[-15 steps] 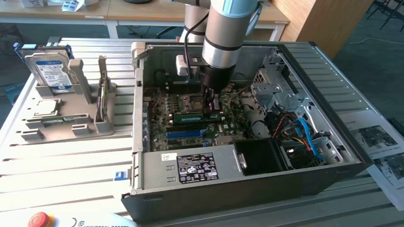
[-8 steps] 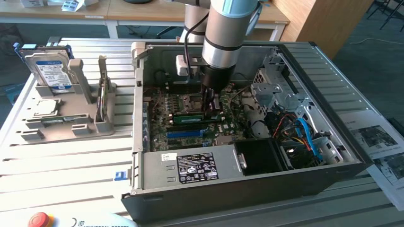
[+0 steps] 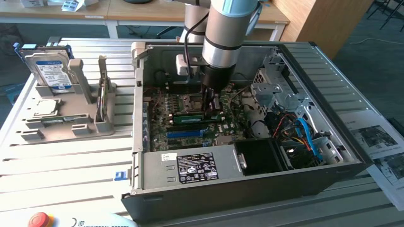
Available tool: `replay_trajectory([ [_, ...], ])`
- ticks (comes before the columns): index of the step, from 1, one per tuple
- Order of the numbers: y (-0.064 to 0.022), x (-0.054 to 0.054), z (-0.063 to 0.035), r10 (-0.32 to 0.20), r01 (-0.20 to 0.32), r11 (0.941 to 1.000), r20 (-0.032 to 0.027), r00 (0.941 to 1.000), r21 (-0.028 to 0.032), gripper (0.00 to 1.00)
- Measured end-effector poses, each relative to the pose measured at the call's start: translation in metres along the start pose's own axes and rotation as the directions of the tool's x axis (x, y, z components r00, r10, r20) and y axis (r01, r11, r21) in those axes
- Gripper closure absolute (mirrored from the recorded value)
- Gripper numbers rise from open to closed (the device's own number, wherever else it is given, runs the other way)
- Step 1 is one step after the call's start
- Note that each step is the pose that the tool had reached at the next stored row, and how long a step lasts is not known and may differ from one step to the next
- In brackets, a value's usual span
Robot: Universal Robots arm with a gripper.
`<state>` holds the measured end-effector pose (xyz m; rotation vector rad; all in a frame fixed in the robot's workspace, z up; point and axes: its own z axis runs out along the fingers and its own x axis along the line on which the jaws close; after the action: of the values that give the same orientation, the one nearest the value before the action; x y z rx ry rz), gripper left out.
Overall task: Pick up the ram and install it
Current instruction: 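Insert the ram into the slot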
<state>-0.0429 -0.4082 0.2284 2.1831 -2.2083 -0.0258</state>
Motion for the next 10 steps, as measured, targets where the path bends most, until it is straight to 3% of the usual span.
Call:
replay_trajectory([
  [4, 0.0009, 0.000, -0.0240, 0.000, 0.000, 1.0000, 0.0000, 1.0000, 0.0000, 0.64],
  [10, 0.0013, 0.000, -0.0336, 0.000, 0.000, 1.0000, 0.0000, 1.0000, 0.0000, 0.64],
])
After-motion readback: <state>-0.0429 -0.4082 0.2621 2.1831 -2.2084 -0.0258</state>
